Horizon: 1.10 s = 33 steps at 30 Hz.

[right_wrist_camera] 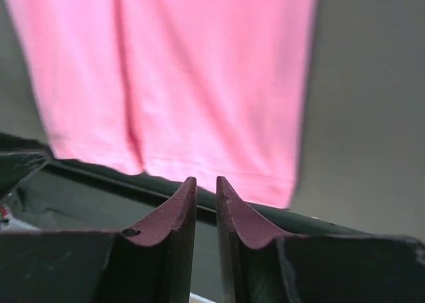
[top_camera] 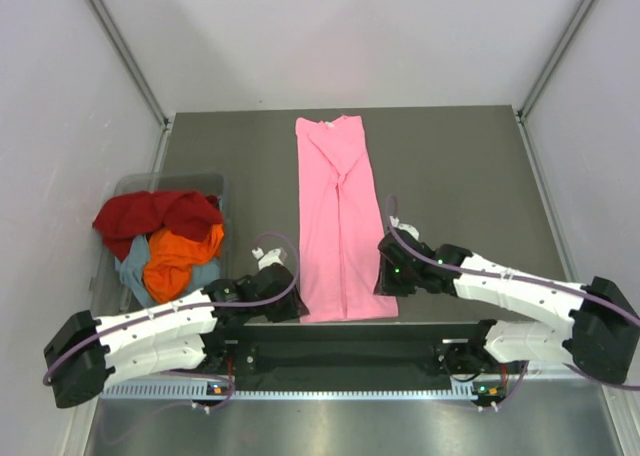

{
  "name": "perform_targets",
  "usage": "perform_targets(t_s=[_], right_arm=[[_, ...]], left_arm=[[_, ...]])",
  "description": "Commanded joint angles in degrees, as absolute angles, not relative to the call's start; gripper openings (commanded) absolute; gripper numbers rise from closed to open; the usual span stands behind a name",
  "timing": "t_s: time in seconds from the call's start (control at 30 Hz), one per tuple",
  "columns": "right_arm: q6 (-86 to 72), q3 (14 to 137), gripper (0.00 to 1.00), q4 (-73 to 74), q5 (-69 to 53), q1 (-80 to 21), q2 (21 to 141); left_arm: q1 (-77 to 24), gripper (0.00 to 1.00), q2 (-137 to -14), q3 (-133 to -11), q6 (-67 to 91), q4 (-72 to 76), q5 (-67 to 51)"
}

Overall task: Fold and stack the t-shirts
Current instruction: Fold the tshirt

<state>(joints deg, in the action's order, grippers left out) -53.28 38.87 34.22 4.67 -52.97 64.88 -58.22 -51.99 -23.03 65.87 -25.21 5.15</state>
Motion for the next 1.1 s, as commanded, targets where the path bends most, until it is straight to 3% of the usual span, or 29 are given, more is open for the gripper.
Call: perform_targets(t_s=[0.0,0.33,1.07], right_arm=[[-51.68,43.76,0.19,28.22,1.85,-56.16,69.07],[-50.71,48.34,0.25,22.33,0.26,-61.61,82.61],[-50.54,49.13,0.26,18.19,-1.23,-64.95,89.38]], left_arm=[[-58.27,0.33,-51.50,-23.12,65.04,-19.78,3.17],[-58.18,0.31,-53.17,-20.57,66.09,-15.21,1.14],[-58.18,0.30,-56.87,-20.74,66.18,-13.89,1.58]])
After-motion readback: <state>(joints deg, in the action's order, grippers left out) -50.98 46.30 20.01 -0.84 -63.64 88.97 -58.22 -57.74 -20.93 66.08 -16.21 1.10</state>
